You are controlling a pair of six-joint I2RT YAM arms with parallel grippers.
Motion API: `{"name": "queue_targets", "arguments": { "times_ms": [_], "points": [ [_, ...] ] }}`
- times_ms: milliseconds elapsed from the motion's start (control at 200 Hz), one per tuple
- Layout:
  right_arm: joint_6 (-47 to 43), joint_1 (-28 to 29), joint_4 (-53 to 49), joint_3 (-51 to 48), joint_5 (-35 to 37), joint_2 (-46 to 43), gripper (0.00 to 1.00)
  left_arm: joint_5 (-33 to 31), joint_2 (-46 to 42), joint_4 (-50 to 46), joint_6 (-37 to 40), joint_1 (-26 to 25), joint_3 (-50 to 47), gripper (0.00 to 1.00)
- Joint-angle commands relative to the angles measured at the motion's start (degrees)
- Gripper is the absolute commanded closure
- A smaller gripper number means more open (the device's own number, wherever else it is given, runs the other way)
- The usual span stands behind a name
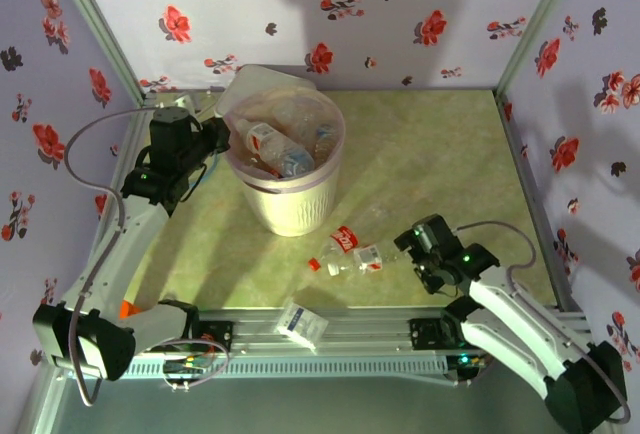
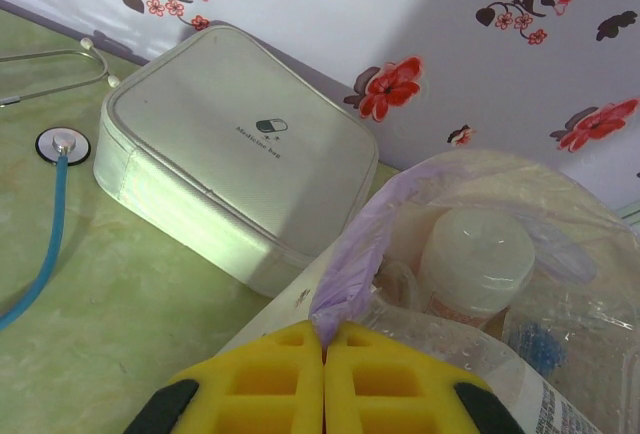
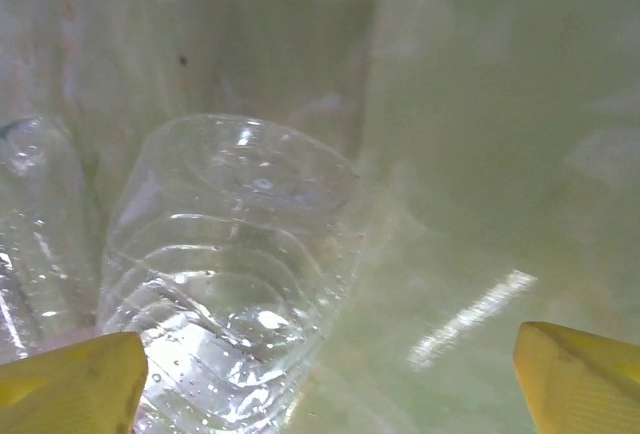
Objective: Put the plastic bottles in the bin
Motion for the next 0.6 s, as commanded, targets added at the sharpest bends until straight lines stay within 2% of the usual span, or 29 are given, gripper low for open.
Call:
{"name": "queue_targets", "arguments": {
  "times_ms": [0, 85, 450, 595],
  "points": [
    [0.99, -3.29, 8.79, -2.34, -2.44, 3.11, 0.10, -1.51, -0.27, 0.48, 0.04, -0.05, 0.26, 1.00],
    [0.06, -4.11, 12.47, -2.37, -3.25, 6.25, 0.13, -1.20, 0.26, -0.11, 0.76, -0.19, 1.02, 1.00],
    [-4.09, -5.38, 21.94, 0.53, -2.30, 18.01, 0.15, -0.43, 1.28, 0.51, 0.55, -0.33, 1.62, 1.00],
    [-5.54, -5.58, 24.40, 2.27, -2.75, 21.52, 0.24, -0.43, 1.29, 0.48, 0.41, -0.37, 1.52, 1.00]
  ]
}}
